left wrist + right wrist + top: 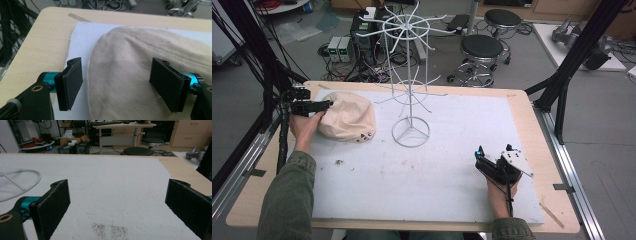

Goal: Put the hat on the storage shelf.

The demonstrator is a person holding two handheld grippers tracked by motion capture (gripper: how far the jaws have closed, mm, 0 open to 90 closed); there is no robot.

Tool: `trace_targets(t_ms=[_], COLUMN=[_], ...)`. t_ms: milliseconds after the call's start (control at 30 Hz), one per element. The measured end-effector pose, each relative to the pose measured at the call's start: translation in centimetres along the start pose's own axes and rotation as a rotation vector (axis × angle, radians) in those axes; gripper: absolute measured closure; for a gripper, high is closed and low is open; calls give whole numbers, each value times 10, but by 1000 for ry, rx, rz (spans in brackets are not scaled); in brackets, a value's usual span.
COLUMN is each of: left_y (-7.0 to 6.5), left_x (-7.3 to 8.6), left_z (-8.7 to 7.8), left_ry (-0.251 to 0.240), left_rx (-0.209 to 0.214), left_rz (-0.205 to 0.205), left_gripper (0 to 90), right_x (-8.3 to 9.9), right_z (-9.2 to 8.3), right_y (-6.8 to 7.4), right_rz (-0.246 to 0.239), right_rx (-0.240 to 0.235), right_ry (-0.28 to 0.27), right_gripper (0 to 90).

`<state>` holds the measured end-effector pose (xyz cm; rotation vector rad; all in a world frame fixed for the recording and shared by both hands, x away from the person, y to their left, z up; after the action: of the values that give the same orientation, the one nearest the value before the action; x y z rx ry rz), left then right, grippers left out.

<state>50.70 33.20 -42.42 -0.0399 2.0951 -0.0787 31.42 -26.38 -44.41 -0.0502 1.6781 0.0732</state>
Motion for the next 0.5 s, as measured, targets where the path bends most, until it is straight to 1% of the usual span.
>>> trace_targets(t_ms=[100, 233, 300, 467, 500], left_y=[2, 0, 1, 2, 2], left_x=[5, 11, 14, 20, 22], left_z=[4, 8, 10, 13, 14], left_ry=[26, 37, 42, 68, 70], left_rx=[-14, -28, -28, -35, -39], left_rz=[-6, -5, -19, -49, -64], left_gripper=[256, 260, 266, 276, 277], right_x=[0, 0, 0, 1, 1], right_z=[0, 0, 0, 0, 0], right_y=[0, 1, 1, 0, 0], right_rz=[1, 1, 10, 2, 1], right_rx=[0, -6, -2, -4, -5], right_ry=[0, 7, 6, 8, 8], right_gripper=[48, 48, 48, 48, 48])
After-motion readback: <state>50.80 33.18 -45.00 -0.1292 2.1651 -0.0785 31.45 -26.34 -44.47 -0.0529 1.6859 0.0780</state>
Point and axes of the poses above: each handheld gripper's, and its own axes: z roughly forward along the jaws, x roughly out of its underside, y roughly to its left, the point moved 3 cm from there along z, roughly forward along the jaws, and after that the axes turned 7 degrees about -y, right-handed, at the moved point
